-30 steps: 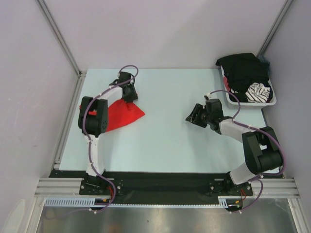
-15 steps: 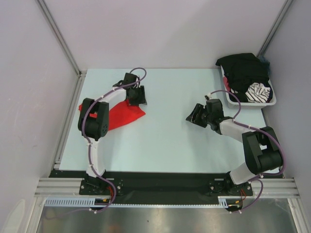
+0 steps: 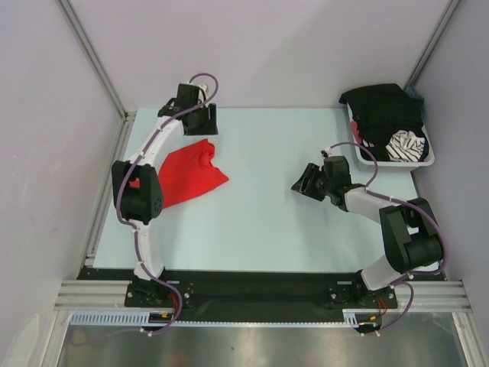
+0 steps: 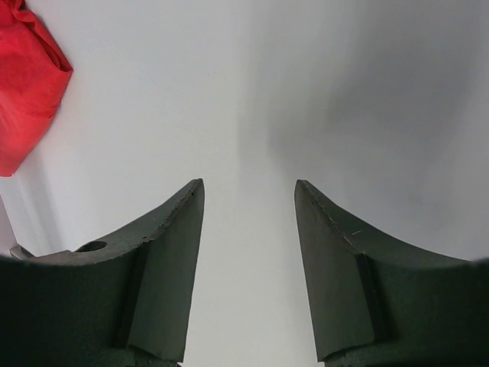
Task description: Fold and stack the tank tops
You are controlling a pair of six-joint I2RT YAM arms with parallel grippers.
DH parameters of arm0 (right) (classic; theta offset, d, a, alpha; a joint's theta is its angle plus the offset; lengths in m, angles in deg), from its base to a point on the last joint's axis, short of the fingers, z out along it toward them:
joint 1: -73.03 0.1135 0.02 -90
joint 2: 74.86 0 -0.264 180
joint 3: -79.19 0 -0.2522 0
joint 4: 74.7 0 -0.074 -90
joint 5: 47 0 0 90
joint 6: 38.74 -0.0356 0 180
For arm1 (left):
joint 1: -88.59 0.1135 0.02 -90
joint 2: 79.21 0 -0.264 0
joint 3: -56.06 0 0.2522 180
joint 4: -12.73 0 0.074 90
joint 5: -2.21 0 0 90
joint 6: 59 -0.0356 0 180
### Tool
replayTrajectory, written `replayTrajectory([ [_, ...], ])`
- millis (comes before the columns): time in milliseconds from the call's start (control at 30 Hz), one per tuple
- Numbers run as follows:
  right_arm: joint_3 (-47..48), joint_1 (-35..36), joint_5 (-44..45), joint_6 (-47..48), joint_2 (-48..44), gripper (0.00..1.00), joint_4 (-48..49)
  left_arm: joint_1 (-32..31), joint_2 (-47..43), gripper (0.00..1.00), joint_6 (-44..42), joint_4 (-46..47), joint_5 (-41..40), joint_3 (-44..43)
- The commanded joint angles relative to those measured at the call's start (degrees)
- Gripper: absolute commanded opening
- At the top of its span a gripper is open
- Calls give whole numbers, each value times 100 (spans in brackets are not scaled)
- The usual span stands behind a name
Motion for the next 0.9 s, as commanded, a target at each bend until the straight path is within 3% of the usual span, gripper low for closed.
replayTrajectory([
  [0, 6, -17, -72, 10, 39, 56, 224, 29, 648, 67, -730, -746, -850, -890],
  [67, 6, -26, -72, 18, 39, 56, 207, 55, 1010, 66, -880, -1236, -1289, -1592],
  [233, -12, -26, -55, 36, 4, 56, 189, 152, 1854, 63, -1073, -1863, -1299, -2648],
  [567, -12, -26, -64, 18, 57, 56, 215, 258, 2286, 60, -1144, -1916, -1053, -2491],
  [667, -21, -34, -64, 18, 57, 56, 224, 301, 2506, 49, -1109, -1977, -1018, -2614],
  [767, -21, -26, -55, 18, 57, 56, 224, 433, 2699, 29, -977, -1969, -790, -2711],
  [867, -21, -26, -55, 36, 74, 56, 224, 600, 2823, 24, -810, -1942, -369, -2711],
])
